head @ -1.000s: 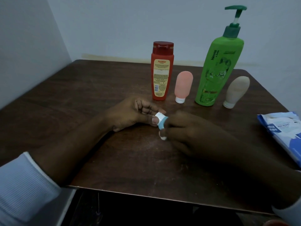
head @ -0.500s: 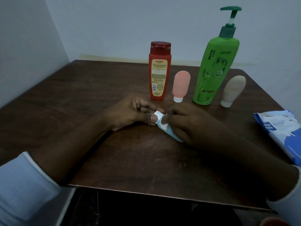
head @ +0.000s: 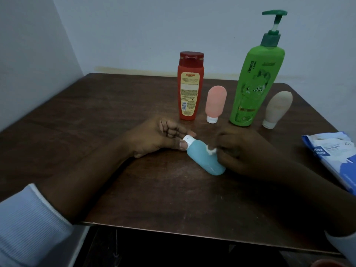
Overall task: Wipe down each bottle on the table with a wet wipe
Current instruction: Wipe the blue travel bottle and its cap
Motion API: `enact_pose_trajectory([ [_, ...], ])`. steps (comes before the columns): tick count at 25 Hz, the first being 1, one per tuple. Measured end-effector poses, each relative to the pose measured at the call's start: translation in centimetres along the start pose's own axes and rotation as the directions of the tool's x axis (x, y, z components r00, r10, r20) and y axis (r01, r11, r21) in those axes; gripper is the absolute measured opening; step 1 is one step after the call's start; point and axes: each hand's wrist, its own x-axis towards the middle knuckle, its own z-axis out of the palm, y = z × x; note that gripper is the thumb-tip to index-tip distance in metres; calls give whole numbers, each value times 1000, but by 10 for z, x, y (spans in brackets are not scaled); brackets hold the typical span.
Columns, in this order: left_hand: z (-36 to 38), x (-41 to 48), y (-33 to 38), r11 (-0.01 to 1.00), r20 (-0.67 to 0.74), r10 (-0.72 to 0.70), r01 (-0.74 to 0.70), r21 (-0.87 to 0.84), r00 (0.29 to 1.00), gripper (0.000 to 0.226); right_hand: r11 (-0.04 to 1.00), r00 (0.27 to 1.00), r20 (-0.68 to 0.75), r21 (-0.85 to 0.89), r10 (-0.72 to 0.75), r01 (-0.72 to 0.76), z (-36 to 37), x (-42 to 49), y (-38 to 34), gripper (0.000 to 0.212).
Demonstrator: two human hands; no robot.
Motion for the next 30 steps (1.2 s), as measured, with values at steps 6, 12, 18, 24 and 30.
enact_pose_trajectory([
  [6, -1, -1, 1, 1000, 18, 0, 0, -5, 1000, 36, 999, 998, -62, 34, -19, 21, 11, 25, -1, 25],
  [12, -2, -2, -1, 1000, 29, 7, -7, 2, 1000, 38, 993, 997, -71, 116, -31, 39, 1, 10, -1, 22],
  [18, 0, 0, 1, 1000, 4, 6, -6, 10, 1000, 37, 980, 998, 53, 198, 20, -30, -13, 6, 6, 22],
  [24, -1, 1, 1, 1000, 10, -7, 7, 0, 1000, 36, 992, 1000, 19, 124, -20, 17, -11, 8, 1, 19],
  [30, 0, 2, 2, 1000, 1, -4, 4, 20, 1000, 37, 981, 954, 300, 189, -12, -47, -35, -8, 10, 19],
])
